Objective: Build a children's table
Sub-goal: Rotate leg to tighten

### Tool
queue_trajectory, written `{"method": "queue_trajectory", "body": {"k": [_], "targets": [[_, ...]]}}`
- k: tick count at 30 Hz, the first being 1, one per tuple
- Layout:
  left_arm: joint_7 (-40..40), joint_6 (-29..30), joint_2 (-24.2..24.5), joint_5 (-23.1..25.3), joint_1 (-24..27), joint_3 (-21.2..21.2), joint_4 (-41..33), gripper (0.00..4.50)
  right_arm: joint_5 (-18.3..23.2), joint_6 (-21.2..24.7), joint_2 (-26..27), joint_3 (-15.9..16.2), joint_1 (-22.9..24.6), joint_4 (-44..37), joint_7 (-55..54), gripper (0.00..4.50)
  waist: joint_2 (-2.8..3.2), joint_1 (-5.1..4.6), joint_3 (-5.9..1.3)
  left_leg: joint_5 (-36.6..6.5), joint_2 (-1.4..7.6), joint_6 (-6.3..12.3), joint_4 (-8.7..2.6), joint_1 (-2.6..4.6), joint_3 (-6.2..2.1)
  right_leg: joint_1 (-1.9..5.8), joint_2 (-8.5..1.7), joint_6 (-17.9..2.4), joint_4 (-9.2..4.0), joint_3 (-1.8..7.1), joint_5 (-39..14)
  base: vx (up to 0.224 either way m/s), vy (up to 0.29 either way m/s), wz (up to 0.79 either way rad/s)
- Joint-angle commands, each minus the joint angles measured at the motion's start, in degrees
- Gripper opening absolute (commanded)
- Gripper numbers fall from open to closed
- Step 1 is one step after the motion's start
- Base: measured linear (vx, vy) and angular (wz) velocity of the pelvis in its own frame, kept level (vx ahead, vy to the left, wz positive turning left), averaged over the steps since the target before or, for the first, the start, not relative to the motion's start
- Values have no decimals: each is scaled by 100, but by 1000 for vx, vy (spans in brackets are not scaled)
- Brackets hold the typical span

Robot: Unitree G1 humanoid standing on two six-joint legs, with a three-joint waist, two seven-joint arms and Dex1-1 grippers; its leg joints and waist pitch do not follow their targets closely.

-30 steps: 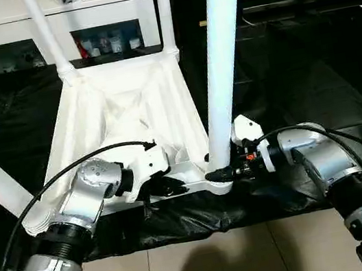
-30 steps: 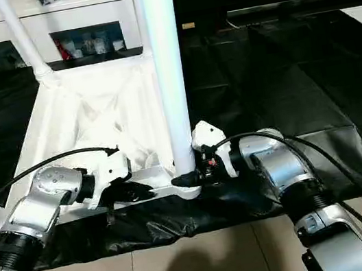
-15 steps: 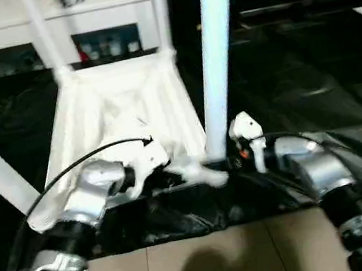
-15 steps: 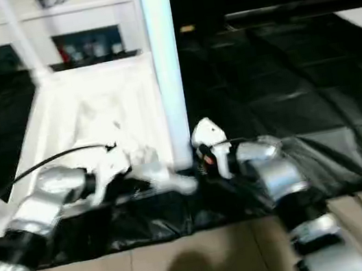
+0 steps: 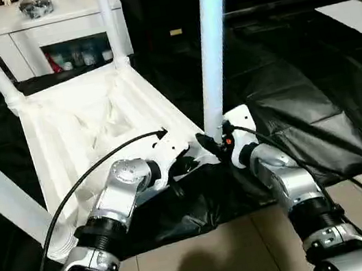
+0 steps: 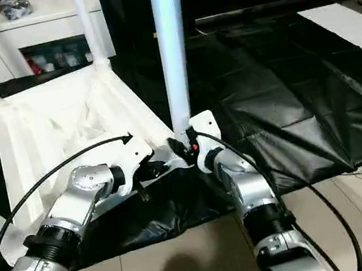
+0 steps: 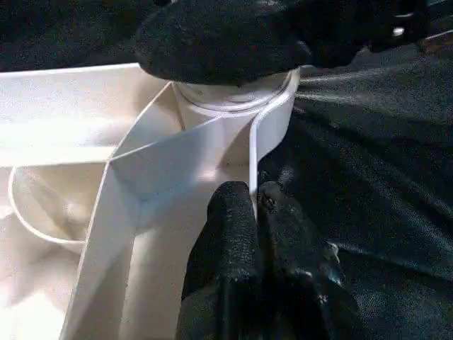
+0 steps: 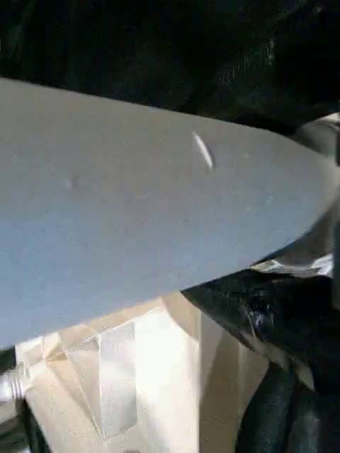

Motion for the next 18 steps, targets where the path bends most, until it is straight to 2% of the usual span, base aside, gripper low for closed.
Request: {"method": "queue_trajectory", "body": {"k": [1, 2, 4, 5, 6, 8, 9, 11, 12, 15, 16, 18], "targets": [[-112, -230, -241, -110, -109, -281, -357, 0, 116, 111, 311, 723, 141, 64, 770, 298, 22, 38, -272, -2715, 308, -70, -483, 51, -161, 132, -361, -968, -470, 256, -2046, 0, 0, 0], [-270, -231, -112, -145, -45, -275, -452, 0, 41, -80, 103, 731, 152, 70, 920, 317, 18, 41, -276, -2622, 309, -48, -478, 46, -149, 140, -358, -1009, -459, 260, -1923, 0, 0, 0], [-427, -266, 22, -163, 7, -285, -522, 0, 16, -166, -94, 738, 146, 81, 1132, 327, -2, 64, -300, -2265, 303, 66, -449, 9, -123, 188, -368, -1122, -418, 260, -1579, 0, 0, 0], [-714, -344, 250, -180, 80, -337, -612, 0, -12, -295, -390, 797, 111, 99, 1536, 327, 1, 89, -335, -1932, 298, 193, -408, -12, -105, 215, -377, -1194, -388, 251, -1355, 0, 0, 0], [-843, -377, 355, -184, 107, -357, -646, 0, -7, -315, -521, 825, 88, 104, 1734, 327, -2, 88, -346, -1785, 305, 242, -396, -24, -103, 221, -368, -1243, -368, 250, -1211, 0, 0, 0], [-1021, -436, 495, -202, 141, -356, -695, 0, 14, -345, -715, 884, 58, 79, 2081, 327, 19, 122, -368, -1410, 312, 358, -352, -23, -73, 208, -347, -1415, -315, 246, -679, 0, 0, 0], [-1131, -497, 620, -204, 153, -335, -715, 0, 21, -368, -889, 936, 14, 68, 2390, 327, 17, 135, -376, -1171, 314, 434, -331, -58, -74, 244, -332, -1523, -255, 225, -322, 0, 0, 0], [-1322, -534, 759, -255, 166, -296, -771, 0, 37, -371, -1063, 976, -40, 65, 2772, 327, 29, 172, -374, -1067, 326, 519, -307, -54, -53, 241, -304, -1607, -226, 205, -125, 0, 0, 0], [-1388, -509, 817, -292, 177, -277, -816, 0, 52, -385, -1140, 1009, -65, 81, 2939, 327, -2, 212, -369, -1051, 340, 540, -305, -50, -42, 238, -311, -1621, -230, 204, -157, 0, 0, 0], [-1487, -469, 913, -383, 205, -244, -915, 0, 91, -405, -1256, 1088, -95, 97, 3241, 327, 16, 278, -354, -1205, 365, 448, -328, -17, -47, 213, -325, -1596, -245, 211, -517, 0, 0, 0], [-1649, -424, 999, -498, 233, -212, -997, 0, 111, -430, -1361, 1191, -104, 89, 3557, 327, 0, 294, -350, -1301, 365, 396, -332, -15, -49, 221, -328, -1576, -246, 211, -673, 0, 0, 0], [-1811, -362, 1070, -587, 258, -202, -1060, 0, 114, -450, -1436, 1279, -109, 93, 3796, 327, 7, 306, -335, -1452, 371, 336, -348, 0, -45, 193, -320, -1523, -274, 221, -894, 0, 0, 0]]}}
